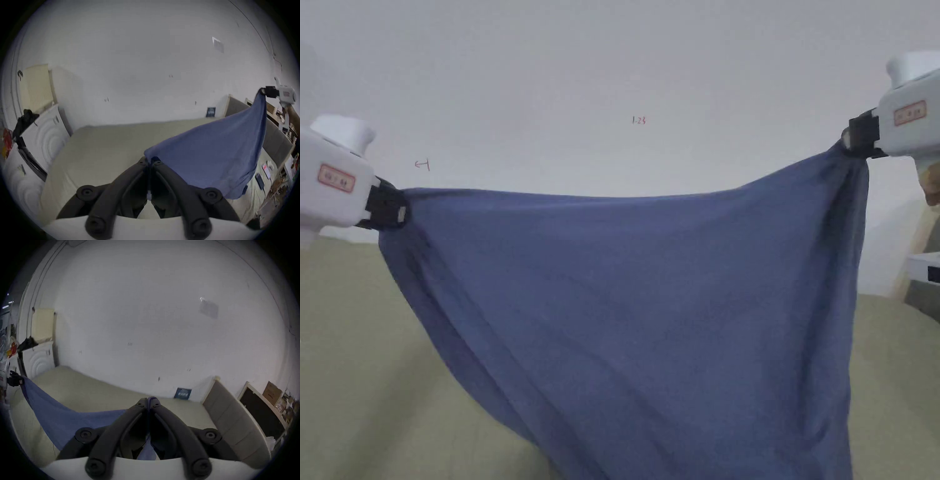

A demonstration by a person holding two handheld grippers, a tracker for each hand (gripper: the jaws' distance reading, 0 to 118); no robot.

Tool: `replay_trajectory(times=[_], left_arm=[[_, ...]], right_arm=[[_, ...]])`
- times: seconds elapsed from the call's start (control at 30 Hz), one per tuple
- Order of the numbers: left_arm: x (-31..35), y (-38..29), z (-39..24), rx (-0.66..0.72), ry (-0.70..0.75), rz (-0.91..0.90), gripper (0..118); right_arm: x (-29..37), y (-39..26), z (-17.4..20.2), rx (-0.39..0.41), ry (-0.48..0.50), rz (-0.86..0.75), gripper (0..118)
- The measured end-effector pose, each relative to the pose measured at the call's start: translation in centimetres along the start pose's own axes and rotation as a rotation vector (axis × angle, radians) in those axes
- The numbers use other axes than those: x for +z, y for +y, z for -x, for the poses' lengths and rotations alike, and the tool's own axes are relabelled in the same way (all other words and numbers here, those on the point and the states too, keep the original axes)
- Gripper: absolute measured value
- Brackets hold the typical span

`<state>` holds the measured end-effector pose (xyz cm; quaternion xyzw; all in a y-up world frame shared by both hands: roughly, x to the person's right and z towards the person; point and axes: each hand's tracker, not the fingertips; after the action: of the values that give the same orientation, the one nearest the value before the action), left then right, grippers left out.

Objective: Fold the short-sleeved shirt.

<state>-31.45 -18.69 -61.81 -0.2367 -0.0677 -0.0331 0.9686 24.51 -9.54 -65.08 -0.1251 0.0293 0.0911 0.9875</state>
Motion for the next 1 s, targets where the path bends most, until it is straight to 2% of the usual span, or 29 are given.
replay_trajectory(times=[0.2, 0.33, 0.47, 0.6, 0.67, 0.8, 0.87, 1.0], left_arm=[[-1.3, 6.4, 0.1, -0.019, 0.068, -0.104, 3], [-2.5, 9.5, 1.0, 0.002, 0.103, -0.169, 3], [-3.0, 10.1, 1.5, 0.017, 0.105, -0.209, 3], [-3.3, 8.8, 1.7, 0.000, 0.119, -0.211, 3], [-3.2, 7.6, 1.6, -0.007, 0.106, -0.211, 3], [-3.0, 4.2, 1.5, -0.015, 0.078, -0.171, 3], [-2.5, 2.2, 1.4, 0.011, 0.069, -0.139, 3], [0.8, -3.4, -0.3, -0.022, 0.060, -0.117, 3]], right_arm=[[-0.6, 4.2, -0.4, 0.063, -0.059, -0.151, 2], [-1.2, 6.1, -0.6, 0.037, -0.047, -0.198, 2], [-0.9, 6.8, -0.1, 0.040, -0.076, -0.217, 2], [-0.7, 6.0, 0.1, 0.044, -0.069, -0.168, 2], [-0.2, 4.6, 0.1, 0.013, -0.051, -0.171, 2], [1.4, 0.4, 0.9, -0.037, -0.006, -0.144, 2], [1.7, -1.9, 1.7, -0.040, -0.010, -0.101, 2], [4.6, -6.8, 2.9, -0.039, 0.022, -0.055, 2]])
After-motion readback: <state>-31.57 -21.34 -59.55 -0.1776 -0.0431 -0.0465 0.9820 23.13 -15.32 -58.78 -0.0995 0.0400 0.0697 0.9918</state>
